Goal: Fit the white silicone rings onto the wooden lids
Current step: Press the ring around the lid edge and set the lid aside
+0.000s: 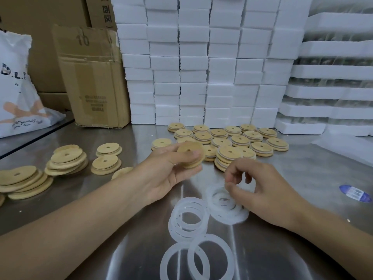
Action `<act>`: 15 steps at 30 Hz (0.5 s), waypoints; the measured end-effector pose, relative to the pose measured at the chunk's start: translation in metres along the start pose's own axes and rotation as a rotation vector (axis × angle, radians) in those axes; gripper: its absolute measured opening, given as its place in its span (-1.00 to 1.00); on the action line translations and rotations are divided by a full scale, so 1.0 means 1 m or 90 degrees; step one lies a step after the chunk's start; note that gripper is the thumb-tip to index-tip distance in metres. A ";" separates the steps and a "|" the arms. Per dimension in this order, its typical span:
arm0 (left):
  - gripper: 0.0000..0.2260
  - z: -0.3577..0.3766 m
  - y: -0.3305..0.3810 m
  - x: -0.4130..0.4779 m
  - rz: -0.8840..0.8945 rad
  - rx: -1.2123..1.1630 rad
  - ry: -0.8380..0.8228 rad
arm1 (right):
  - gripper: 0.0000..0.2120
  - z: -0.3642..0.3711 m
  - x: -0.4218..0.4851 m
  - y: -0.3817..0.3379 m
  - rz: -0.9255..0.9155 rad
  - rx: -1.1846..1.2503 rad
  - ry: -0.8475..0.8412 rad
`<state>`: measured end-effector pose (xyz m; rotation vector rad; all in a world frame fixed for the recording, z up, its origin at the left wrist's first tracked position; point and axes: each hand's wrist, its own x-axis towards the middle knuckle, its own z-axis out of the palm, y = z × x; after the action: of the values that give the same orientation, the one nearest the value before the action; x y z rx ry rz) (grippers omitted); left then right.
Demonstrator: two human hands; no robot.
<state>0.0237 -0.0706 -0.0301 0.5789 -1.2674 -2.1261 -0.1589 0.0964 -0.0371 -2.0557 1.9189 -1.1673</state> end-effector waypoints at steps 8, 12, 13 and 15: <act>-0.69 0.013 -0.011 -0.006 0.032 0.126 -0.105 | -0.89 0.008 0.000 -0.010 -0.007 0.164 0.090; -0.65 0.014 -0.010 -0.011 0.033 0.190 -0.172 | -0.82 0.009 0.003 -0.006 0.021 0.237 0.146; -0.61 0.015 -0.012 -0.012 0.046 0.222 -0.184 | -0.84 0.009 0.004 -0.005 0.026 0.248 0.158; -0.56 0.015 -0.016 -0.013 0.095 0.284 -0.183 | -0.88 0.008 0.005 -0.005 0.033 0.257 0.175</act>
<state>0.0192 -0.0461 -0.0369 0.3466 -1.9070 -1.8537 -0.1508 0.0894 -0.0378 -1.6981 1.6442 -1.7314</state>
